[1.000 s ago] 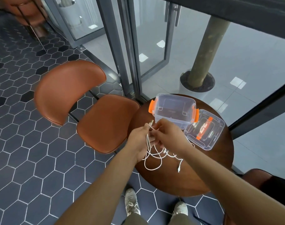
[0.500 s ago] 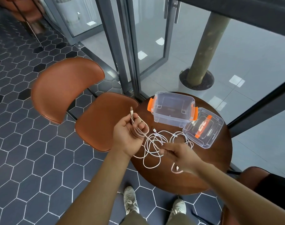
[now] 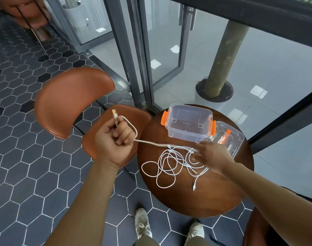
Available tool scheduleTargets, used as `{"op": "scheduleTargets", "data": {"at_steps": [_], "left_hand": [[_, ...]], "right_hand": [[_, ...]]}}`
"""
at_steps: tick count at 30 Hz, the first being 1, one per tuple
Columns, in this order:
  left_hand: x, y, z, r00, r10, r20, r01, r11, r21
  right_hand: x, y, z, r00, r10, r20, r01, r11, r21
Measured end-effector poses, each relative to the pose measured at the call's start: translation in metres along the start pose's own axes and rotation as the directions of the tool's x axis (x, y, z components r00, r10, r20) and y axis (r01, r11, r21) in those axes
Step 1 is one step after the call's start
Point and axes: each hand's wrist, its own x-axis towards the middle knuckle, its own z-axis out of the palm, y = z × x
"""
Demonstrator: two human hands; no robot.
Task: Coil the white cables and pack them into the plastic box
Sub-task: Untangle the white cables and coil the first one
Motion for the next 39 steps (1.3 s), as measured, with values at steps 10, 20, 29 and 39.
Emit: {"op": "scheduleTargets", "data": {"at_steps": [10, 20, 29, 39], "left_hand": [[0.016, 0.062, -0.029, 0.885, 0.290, -0.365, -0.303, 0.953, 0.021], [0.010, 0.053, -0.062, 0.821, 0.267, -0.505, -0.245, 0.963, 0.110], [0.011, -0.036, 0.003, 0.950, -0.030, -0.311, 0.056, 0.996, 0.075], [0.005, -0.041, 0.024, 0.954, -0.072, -0.290, 0.094, 0.994, 0.063]], "right_hand": [[-0.011, 0.004, -0.013, 0.982, 0.185, -0.025, -0.028, 0.281, 0.959], [-0.013, 0.038, -0.002, 0.853, 0.372, 0.365, -0.320, -0.180, 0.930], [0.025, -0.061, 0.001, 0.972, -0.026, 0.232, -0.169, 0.608, 0.776], [0.024, -0.069, -0.010, 0.982, -0.176, 0.066, 0.072, 0.678, 0.732]]}}
